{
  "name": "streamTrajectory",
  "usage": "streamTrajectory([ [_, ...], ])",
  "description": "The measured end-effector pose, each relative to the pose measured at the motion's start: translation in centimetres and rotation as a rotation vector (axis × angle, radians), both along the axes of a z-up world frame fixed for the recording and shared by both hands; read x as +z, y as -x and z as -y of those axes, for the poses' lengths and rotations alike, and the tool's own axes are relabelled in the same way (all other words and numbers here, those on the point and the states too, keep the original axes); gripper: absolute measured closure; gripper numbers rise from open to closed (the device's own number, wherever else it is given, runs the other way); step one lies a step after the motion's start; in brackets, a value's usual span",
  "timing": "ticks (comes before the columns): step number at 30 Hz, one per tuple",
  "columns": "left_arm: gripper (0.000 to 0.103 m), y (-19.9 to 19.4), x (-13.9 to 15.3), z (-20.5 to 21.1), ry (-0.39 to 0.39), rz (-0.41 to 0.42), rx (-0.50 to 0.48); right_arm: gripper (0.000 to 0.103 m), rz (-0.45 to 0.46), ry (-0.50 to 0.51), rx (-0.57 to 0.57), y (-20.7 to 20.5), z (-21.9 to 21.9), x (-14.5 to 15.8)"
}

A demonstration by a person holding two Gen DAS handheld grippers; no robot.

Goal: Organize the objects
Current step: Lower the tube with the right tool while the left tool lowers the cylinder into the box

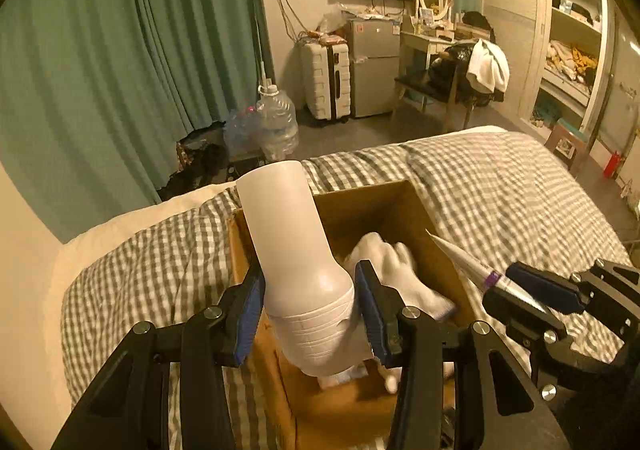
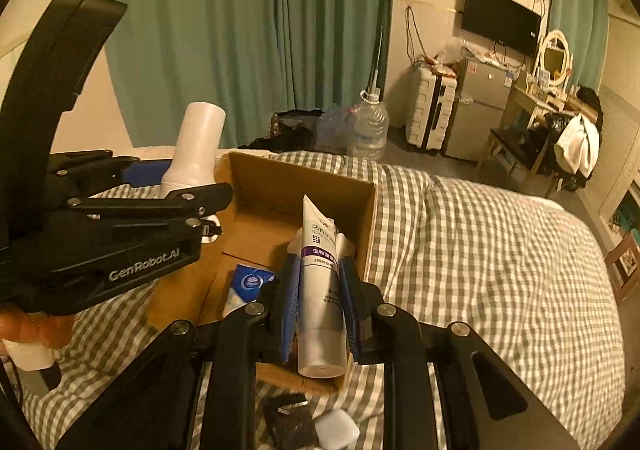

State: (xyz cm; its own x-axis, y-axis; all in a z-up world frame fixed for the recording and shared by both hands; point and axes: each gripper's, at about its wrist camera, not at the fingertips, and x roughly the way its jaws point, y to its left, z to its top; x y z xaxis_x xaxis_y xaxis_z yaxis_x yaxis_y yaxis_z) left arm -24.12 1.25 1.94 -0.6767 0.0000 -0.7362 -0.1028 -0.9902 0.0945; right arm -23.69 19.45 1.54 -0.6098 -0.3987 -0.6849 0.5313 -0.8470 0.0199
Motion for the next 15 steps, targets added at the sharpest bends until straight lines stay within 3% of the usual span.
streamTrajectory([
  [6, 0.057, 3.4, -3.9, -0.1, 0.032, 0.043, -0.025, 0.084, 0.042, 0.012, -0.006, 2.7, 0.6, -3.8],
  [15, 0.057, 4.4, -7.1, -0.5, 0.06, 0.066, -0.046, 0.084, 0.077, 0.036, 0.01, 4.2, 1.1, -6.1],
])
